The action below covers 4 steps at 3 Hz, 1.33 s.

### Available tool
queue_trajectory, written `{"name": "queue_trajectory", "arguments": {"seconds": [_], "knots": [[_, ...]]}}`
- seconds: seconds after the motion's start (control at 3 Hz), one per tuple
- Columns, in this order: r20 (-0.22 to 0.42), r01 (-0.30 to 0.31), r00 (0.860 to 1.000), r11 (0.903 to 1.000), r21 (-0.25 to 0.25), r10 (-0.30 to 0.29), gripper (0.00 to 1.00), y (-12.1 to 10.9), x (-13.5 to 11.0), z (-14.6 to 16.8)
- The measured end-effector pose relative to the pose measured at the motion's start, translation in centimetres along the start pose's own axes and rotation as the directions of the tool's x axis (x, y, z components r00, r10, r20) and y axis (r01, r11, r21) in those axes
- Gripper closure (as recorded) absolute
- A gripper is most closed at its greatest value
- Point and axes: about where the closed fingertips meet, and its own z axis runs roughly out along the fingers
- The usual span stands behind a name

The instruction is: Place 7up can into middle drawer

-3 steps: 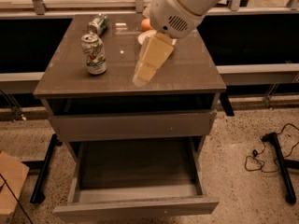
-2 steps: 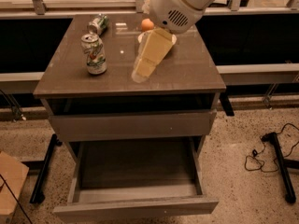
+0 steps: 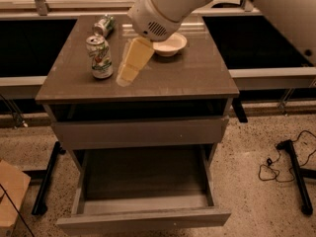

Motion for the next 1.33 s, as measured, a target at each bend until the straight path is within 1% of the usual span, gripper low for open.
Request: {"name": "queue_trajectory", "arguments": {"seconds": [0.33,0.67,1.0,1.33], "knots": [[0.052,0.01,0.999,0.9999,-0.007,-0.01,0.0,-2.3,-0.8,4.1],[0.097,-0.001,0.995,0.9996,-0.027,0.004,0.0,-4.5,-0.7,8.3],[0.128,-0.011,0.992,0.9979,-0.064,0.019,0.0,-6.4,-0.1,12.1],[0.183,-0.028,0.982,0.992,-0.123,0.05,0.0,-8.4,0.0,16.6]]}}
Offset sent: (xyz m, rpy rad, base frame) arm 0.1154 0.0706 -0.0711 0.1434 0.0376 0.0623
